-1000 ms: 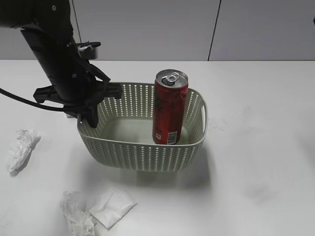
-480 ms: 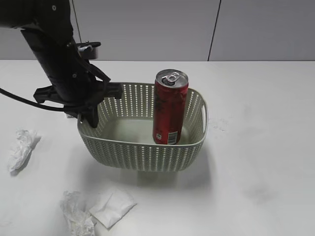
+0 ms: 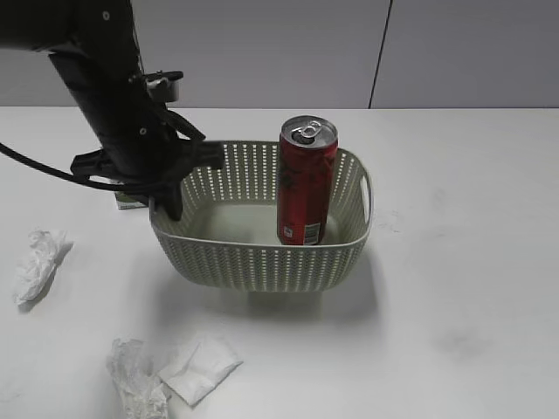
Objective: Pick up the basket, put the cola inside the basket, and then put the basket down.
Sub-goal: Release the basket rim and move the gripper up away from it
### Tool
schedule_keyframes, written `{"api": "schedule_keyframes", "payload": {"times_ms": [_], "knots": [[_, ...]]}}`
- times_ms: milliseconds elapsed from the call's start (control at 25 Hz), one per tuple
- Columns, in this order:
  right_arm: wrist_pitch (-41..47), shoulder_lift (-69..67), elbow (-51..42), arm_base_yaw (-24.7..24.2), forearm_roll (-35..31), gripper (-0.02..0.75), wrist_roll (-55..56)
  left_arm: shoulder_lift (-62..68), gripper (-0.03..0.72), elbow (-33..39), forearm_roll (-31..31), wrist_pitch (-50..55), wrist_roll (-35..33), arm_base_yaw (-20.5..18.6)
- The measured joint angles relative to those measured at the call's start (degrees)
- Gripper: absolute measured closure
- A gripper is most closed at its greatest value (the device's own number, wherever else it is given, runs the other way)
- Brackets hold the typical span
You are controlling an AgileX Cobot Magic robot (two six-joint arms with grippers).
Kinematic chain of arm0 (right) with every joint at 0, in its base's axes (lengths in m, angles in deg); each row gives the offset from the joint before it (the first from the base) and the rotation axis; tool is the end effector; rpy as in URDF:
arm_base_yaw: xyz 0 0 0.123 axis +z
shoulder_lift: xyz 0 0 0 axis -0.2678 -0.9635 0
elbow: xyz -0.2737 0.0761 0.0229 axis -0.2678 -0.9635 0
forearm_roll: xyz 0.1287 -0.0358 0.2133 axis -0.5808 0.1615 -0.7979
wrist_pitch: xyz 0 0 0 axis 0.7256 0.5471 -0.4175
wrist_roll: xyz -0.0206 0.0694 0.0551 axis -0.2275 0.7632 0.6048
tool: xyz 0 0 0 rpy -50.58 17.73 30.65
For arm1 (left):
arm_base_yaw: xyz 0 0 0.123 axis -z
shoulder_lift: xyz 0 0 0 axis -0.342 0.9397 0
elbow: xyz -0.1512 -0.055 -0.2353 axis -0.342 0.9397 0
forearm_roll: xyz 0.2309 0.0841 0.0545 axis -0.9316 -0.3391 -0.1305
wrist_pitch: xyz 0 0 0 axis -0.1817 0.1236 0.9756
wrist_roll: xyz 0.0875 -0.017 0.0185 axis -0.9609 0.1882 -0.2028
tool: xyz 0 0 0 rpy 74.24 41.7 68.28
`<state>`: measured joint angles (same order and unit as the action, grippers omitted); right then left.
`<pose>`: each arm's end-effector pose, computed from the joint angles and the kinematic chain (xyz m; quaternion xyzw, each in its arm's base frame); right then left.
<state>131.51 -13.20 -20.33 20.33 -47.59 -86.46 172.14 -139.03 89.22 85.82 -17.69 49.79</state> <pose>0.0315 0.0075 0.2617 -0.0758 0.8843 0.0292 0.4598 0.3221 -0.1984 0.2006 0.0418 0.9932 -0.0995 0.0446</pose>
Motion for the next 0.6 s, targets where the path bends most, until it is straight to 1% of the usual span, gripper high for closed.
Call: {"api": "schedule_keyframes", "payload": {"times_ms": [160, 240, 480, 600], "knots": [[-0.26, 5.8, -0.4, 0.0, 0.0, 0.149, -0.05, 3.92, 0.691, -4.21, 0.14, -0.66, 2.54, 0.0], [-0.45, 7.32, -0.4, 0.0, 0.0, 0.152, -0.03, 6.51, 0.691, -7.06, 1.43, -0.99, 3.0, 0.0], [-0.45, 7.86, -0.4, 0.0, 0.0, 0.152, -0.03, 14.05, 0.691, -16.5, 2.73, -0.4, 3.15, 1.43], [-0.45, 7.98, -0.4, 0.0, 0.0, 0.153, -0.03, 16.26, 0.691, -18.12, 2.98, -0.71, 3.15, 2.21]]}}
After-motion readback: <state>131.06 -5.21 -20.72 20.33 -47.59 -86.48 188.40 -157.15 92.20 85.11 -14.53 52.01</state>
